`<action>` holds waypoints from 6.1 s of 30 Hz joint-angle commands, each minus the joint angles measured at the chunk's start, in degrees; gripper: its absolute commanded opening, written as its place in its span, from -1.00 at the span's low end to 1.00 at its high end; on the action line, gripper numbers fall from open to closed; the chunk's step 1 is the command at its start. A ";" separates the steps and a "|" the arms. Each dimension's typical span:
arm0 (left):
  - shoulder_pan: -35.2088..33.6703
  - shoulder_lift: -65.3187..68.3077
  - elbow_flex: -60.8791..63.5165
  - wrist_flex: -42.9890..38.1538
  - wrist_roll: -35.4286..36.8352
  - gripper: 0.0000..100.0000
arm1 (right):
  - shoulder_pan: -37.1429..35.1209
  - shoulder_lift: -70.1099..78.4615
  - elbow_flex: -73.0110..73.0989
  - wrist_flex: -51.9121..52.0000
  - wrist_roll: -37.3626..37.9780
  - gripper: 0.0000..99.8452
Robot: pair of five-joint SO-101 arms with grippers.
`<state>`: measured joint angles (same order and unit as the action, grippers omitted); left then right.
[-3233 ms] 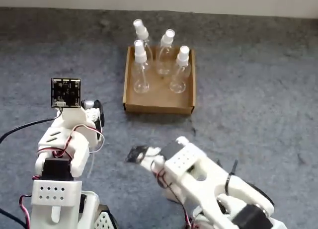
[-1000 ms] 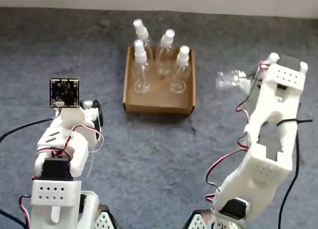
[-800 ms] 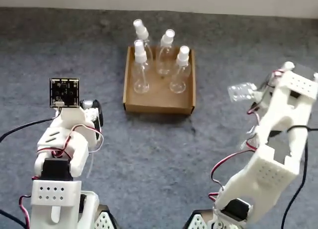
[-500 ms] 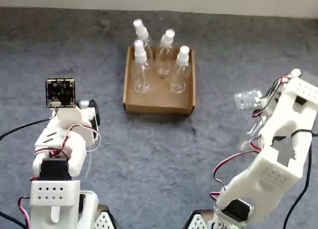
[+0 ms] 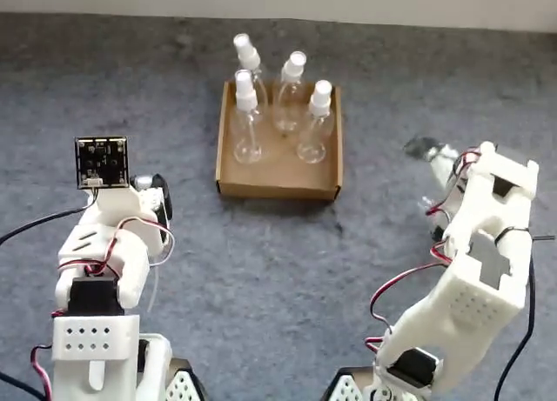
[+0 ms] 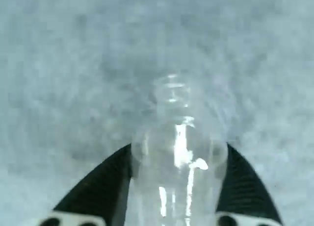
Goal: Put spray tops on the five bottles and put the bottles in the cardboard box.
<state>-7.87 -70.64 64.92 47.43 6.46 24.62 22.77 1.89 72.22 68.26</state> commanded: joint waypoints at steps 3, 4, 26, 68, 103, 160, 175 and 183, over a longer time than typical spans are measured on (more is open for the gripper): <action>-0.57 -0.04 -2.51 -1.23 0.00 -0.99 | 0.75 -0.84 -2.42 -0.22 -45.01 -0.80; -0.57 -0.04 -2.51 -1.23 0.00 -0.99 | 0.92 -0.84 -2.86 -0.22 -48.88 -0.80; -0.57 0.04 -2.51 -1.23 0.00 -0.99 | -2.95 -1.27 -11.91 12.00 -40.44 -0.40; -0.57 0.04 -3.30 -1.05 -0.18 -0.99 | -2.15 -3.91 -9.89 14.20 -32.26 -0.99; 4.09 -5.93 -42.33 8.44 26.37 -0.99 | -78.73 -83.82 49.98 -28.00 -57.85 -0.99; 12.00 -21.41 -8.84 -5.10 21.98 -0.99 | -76.26 -84.26 52.00 -27.12 -61.89 -0.99; 24.92 -20.88 2.07 -2.73 12.31 -0.99 | -68.62 -84.26 52.35 -28.26 -63.74 -0.99; 24.75 -20.88 6.55 -5.27 10.99 -0.99 | -70.29 -84.35 52.44 -28.26 -62.33 -0.99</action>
<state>16.31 -92.35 70.11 43.91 19.03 -44.92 -59.43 55.08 45.23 5.23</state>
